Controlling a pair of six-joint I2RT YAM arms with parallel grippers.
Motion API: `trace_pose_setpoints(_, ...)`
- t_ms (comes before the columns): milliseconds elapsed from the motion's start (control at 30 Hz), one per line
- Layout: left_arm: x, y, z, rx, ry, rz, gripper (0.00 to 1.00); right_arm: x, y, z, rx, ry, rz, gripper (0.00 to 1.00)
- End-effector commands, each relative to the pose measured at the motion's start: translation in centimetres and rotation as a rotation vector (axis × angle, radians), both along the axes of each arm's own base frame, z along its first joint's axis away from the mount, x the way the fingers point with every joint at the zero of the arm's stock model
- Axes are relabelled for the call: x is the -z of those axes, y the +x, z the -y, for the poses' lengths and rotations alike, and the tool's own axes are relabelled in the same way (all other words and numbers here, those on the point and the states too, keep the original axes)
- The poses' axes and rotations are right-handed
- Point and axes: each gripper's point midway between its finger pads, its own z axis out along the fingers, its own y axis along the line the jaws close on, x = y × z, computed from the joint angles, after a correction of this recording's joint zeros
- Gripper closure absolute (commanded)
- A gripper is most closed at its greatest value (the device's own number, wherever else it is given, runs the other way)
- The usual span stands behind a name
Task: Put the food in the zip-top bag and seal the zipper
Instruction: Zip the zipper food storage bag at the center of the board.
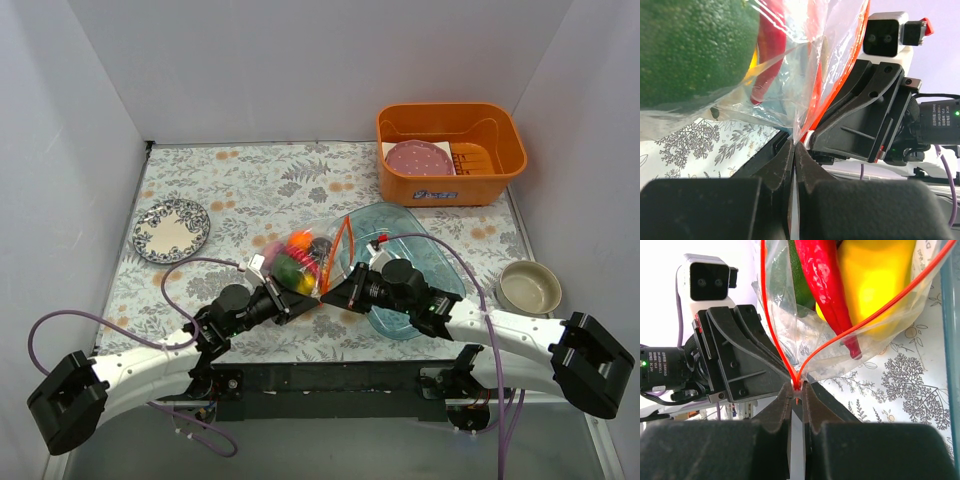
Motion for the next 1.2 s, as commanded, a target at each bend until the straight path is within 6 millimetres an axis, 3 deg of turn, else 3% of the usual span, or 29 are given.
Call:
trace_pose_setpoints(0,-0.6,-0.8,0.1,0.021,-0.020,-0.081,1.00,-3.1,2.1,-0.8,0.047,0.043,0.101,0.92)
trace_pose_setpoints(600,-0.6,-1.3,0.1,0.045,0.032,-0.100,1.00,-4.4,4.8,-0.1,0.133,0.009,0.159,0.91)
trace_pose_setpoints(1167,-0.6,-2.3,-2.1,0.002,0.070,-0.135,1.00,-4.9,6.4,0.5,0.152,0.024,0.160,0.88)
